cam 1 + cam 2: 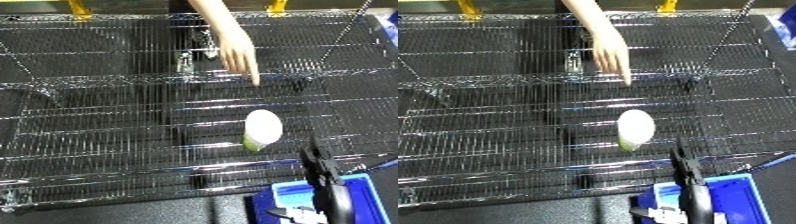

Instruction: Pick up the object and place it into the box

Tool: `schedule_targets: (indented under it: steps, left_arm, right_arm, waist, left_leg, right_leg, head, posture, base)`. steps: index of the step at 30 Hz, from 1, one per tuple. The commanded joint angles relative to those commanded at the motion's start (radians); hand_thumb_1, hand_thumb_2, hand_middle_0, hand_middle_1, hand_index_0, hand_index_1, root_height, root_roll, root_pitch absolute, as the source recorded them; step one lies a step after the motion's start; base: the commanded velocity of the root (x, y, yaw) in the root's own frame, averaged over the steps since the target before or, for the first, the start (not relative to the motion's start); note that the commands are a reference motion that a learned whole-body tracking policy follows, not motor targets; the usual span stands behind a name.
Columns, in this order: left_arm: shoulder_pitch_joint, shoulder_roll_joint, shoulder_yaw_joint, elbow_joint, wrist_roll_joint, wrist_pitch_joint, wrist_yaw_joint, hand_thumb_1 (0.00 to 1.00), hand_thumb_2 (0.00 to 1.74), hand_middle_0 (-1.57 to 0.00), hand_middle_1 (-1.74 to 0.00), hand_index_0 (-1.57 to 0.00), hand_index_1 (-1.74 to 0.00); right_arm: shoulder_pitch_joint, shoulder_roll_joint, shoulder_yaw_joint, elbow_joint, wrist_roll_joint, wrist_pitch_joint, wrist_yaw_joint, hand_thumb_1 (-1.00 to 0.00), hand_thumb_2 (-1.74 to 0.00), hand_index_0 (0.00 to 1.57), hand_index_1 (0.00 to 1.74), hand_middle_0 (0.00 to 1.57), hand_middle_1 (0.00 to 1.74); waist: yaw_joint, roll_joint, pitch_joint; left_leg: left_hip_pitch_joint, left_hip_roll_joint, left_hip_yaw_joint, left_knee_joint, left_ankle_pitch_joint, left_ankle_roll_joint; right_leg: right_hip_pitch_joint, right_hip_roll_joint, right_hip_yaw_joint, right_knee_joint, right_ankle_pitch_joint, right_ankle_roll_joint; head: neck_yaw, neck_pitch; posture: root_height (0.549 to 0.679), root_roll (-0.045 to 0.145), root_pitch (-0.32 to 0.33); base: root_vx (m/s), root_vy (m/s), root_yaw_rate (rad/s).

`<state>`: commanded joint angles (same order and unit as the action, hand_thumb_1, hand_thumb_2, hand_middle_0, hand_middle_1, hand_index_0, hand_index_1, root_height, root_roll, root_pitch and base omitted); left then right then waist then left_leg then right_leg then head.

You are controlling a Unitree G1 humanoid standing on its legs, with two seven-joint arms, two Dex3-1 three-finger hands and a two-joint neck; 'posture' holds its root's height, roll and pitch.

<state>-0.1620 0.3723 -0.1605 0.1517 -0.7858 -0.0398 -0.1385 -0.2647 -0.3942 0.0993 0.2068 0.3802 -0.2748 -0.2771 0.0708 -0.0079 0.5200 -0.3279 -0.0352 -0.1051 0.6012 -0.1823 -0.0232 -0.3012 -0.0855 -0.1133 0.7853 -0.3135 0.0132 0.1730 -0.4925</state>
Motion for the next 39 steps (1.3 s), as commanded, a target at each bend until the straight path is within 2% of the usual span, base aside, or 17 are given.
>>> schedule_targets:
  steps: [7,11,17,24,30,35,39]
  left_arm:
    - [-0.012,0.007,-0.01,0.001,-0.001,0.0,0.012,1.0,1.74,-1.57,-1.74,-1.57,-1.74]
    - [-0.016,0.011,-0.014,0.002,-0.004,0.0,0.018,1.0,1.74,-1.57,-1.74,-1.57,-1.74]
    - [-0.02,0.02,-0.017,-0.002,-0.004,0.001,0.018,1.0,1.74,-1.57,-1.74,-1.57,-1.74]
    - [-0.036,0.027,-0.027,-0.009,-0.001,0.003,0.023,1.0,1.74,-1.57,-1.74,-1.57,-1.74]
    - [-0.051,0.033,-0.04,-0.018,0.0,-0.003,0.035,1.0,1.74,-1.57,-1.74,-1.57,-1.74]
    - [-0.06,0.035,-0.046,-0.024,0.002,-0.003,0.045,1.0,1.74,-1.57,-1.74,-1.57,-1.74]
    - [-0.062,0.037,-0.049,-0.029,-0.001,-0.003,0.049,1.0,1.74,-1.57,-1.74,-1.57,-1.74]
  right_arm:
    - [-0.048,-0.008,-0.019,0.034,-0.013,-0.012,-0.095,0.0,0.0,0.0,0.0,0.0,0.0]
    - [-0.074,-0.016,-0.03,0.048,-0.021,-0.007,-0.118,0.0,0.0,0.0,0.0,0.0,0.0]
    - [-0.125,-0.035,-0.036,0.065,-0.021,0.015,-0.131,0.0,0.0,0.0,0.0,0.0,0.0]
    - [-0.186,-0.053,-0.034,0.093,-0.001,0.038,-0.135,0.0,0.0,0.0,0.0,0.0,0.0]
    - [-0.237,-0.067,-0.02,0.113,-0.004,0.046,-0.141,0.0,0.0,0.0,0.0,0.0,0.0]
    - [-0.281,-0.082,-0.016,0.132,-0.001,0.048,-0.139,0.0,0.0,0.0,0.0,0.0,0.0]
    - [-0.317,-0.097,-0.012,0.149,0.005,0.047,-0.133,0.0,0.0,0.0,0.0,0.0,0.0]
  waist:
    - [-0.001,0.009,0.0]
    - [-0.001,0.017,0.0]
    - [-0.001,0.028,0.0]
    - [-0.003,0.042,0.0]
    - [-0.006,0.055,0.0]
    - [-0.006,0.064,0.0]
    - [-0.003,0.071,0.0]
  left_leg:
    - [-0.026,-0.007,0.005,0.02,-0.009,0.0037]
    - [-0.046,-0.011,0.01,0.039,-0.019,0.0056]
    - [-0.085,-0.016,0.016,0.065,-0.031,0.0094]
    - [-0.139,-0.021,0.024,0.09,-0.044,0.0135]
    - [-0.183,-0.025,0.03,0.109,-0.056,0.0176]
    - [-0.214,-0.026,0.034,0.116,-0.06,0.0186]
    - [-0.237,-0.027,0.037,0.125,-0.067,0.0207]
  right_leg:
    - [-0.039,-0.0064,0.004,0.018,0.005,0.0053]
    - [-0.064,-0.0105,0.007,0.031,0.008,0.0064]
    - [-0.111,-0.0129,0.013,0.049,0.012,0.008]
    - [-0.173,-0.0101,0.022,0.07,0.012,0.0067]
    - [-0.229,-0.0053,0.029,0.093,0.008,0.005]
    - [-0.265,-0.0038,0.033,0.105,0.006,0.0058]
    - [-0.292,-0.0021,0.034,0.117,0.002,0.0034]
  head:
    - [0.061,0.014]
    - [0.091,0.025]
    - [0.124,0.049]
    - [0.138,0.101]
    - [0.173,0.145]
    - [0.215,0.185]
    - [0.243,0.208]
  posture:
    - [0.64,0.049,-0.066]
    - [0.638,0.049,-0.058]
    - [0.635,0.048,-0.036]
    - [0.632,0.047,0.001]
    - [0.628,0.046,0.036]
    - [0.626,0.046,0.06]
    - [0.623,0.045,0.077]
  base:
    - [0.007,0.005,0.005]
    - [0.013,0.013,-0.007]
    - [0.006,-0.001,-0.007]
    - [-0.003,-0.007,-0.015]
    - [-0.001,-0.007,-0.027]
    - [-0.007,-0.002,-0.033]
    - [-0.009,0.004,-0.039]
